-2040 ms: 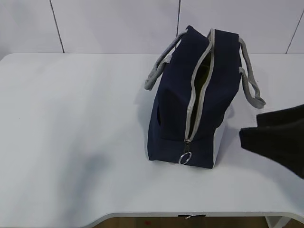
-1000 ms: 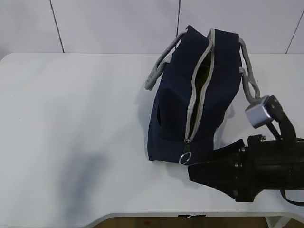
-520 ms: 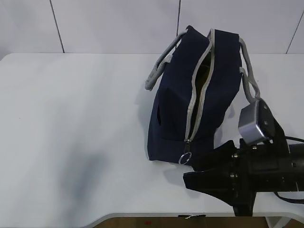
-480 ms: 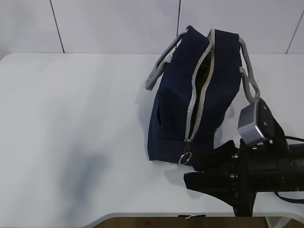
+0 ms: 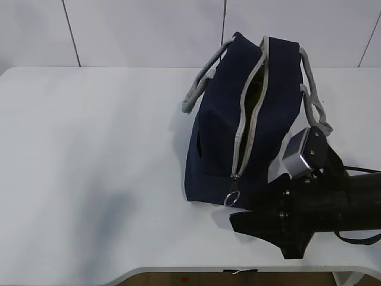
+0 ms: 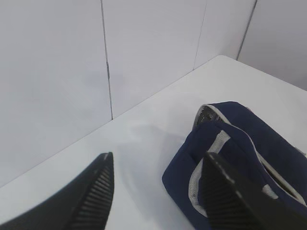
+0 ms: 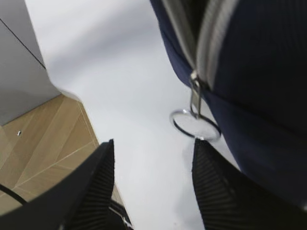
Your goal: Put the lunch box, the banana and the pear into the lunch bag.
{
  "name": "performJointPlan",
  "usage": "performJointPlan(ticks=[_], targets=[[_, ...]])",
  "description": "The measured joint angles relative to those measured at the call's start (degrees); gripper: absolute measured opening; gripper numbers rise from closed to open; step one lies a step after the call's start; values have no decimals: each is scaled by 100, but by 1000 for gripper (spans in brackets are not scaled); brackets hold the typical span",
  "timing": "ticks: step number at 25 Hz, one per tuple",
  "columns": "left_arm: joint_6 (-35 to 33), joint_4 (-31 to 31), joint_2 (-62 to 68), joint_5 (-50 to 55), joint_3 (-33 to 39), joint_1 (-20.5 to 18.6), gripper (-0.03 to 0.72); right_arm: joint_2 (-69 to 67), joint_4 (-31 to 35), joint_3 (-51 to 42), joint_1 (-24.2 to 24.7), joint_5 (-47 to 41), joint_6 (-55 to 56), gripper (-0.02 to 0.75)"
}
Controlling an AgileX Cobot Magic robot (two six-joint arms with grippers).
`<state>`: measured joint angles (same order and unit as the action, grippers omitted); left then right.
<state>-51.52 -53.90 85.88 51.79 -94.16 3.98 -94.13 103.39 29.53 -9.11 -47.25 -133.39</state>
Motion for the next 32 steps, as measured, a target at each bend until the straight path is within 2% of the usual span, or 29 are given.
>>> performJointPlan(ticks=[32], targets=[[0,0,0,13,0,0,434,-496,11,515,0,146,-4,416]])
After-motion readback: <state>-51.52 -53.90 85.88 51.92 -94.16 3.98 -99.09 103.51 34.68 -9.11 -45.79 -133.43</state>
